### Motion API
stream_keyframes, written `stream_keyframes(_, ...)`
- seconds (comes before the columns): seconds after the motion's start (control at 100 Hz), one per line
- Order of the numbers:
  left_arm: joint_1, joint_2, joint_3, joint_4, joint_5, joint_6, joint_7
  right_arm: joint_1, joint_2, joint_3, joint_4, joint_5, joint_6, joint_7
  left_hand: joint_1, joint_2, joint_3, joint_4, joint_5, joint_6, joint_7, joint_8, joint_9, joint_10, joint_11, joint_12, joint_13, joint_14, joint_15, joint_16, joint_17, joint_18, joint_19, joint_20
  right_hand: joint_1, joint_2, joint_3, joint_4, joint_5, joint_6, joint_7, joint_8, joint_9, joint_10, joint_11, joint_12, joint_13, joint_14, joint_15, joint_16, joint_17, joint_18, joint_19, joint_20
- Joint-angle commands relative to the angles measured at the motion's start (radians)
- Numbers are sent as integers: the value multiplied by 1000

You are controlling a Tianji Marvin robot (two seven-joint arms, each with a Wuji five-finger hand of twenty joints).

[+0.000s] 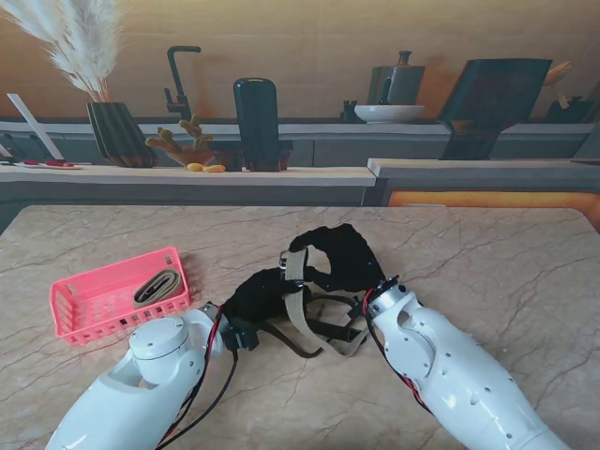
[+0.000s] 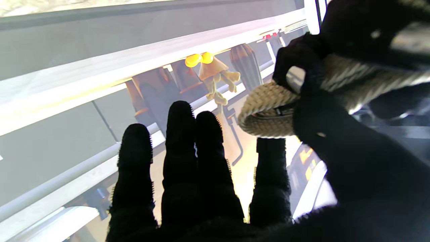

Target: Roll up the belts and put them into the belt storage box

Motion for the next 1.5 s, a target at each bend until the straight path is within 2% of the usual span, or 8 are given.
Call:
stream_keyframes(0.0,0,-6,2,-12,-6,4,-10,-24,-2,10,-13,15,10,-1,106,64,51,23,67,-171,117,36,27,-33,92,41,15,-17,31,30,-4,-2,33,15,-16,2,11,45,-45,36,-21,15,-51,18,-17,-10,-36,-3,-18,-15,-17,-22,-9,-8)
stream_keyframes(0.37,-3,-8,13,-12,24,-8,21,-110,-23,76,-134,282,200,183,103,73,56,17,64,-194,125,58,18,-43,105,77,-2,-14,46,56,-25,-2,33,22,-248,180,-302,62,16,291,-230,67,-55,71,-29,-10,-23,48,-98,-17,-19,22,-113,28)
stream_keyframes(0.94,-14,-6,26,1,55,-11,15,-102,-21,43,-159,528,216,376,140,101,-10,21,52,-199,113,70,-2,-44,104,114,-16,-14,38,68,-36,-7,23,27,-243,244,-381,71,180,193,-284,136,71,46,-131,-8,-4,51,-193,1,-35,61,-281,103)
stream_keyframes(1.07,-15,-6,27,2,61,-13,15,-99,-23,37,-160,559,219,392,144,106,-17,21,49,-198,113,71,-5,-46,105,119,-19,-14,37,68,-38,-7,21,27,-208,274,-389,76,211,170,-275,144,109,34,-141,4,14,46,-202,9,-22,57,-305,133)
stream_keyframes(1.16,-17,-5,29,5,66,-16,13,-98,-24,36,-162,576,222,397,146,104,-21,22,50,-199,113,72,-4,-46,106,122,-17,-14,37,69,-37,-7,21,28,-84,357,-433,82,263,101,-218,163,185,-2,-137,17,34,31,-199,17,-4,50,-324,170)
stream_keyframes(1.25,-19,-6,31,7,68,-13,15,-100,-27,36,-167,585,224,392,143,94,-25,21,51,-199,113,71,1,-48,107,125,-16,-14,39,70,-37,-8,22,28,143,391,-538,31,289,6,6,-9,280,-36,-115,27,63,20,-176,19,17,44,-322,187)
stream_keyframes(1.39,-25,-9,38,10,94,0,37,-109,-31,40,-180,583,223,371,87,48,6,10,61,-193,94,21,17,-32,70,109,-18,2,36,66,-44,2,28,32,254,301,-525,25,309,-79,141,-63,348,-76,-98,33,105,-5,-142,21,44,35,-288,177)
stream_keyframes(1.49,-29,-7,41,13,110,3,35,-119,-42,45,-193,595,235,331,-41,4,-8,18,49,-176,40,-35,-35,-14,60,52,-58,23,12,59,-80,5,13,27,225,230,-388,-35,341,-111,179,-65,385,-90,-79,38,130,-21,-109,25,54,26,-249,154)
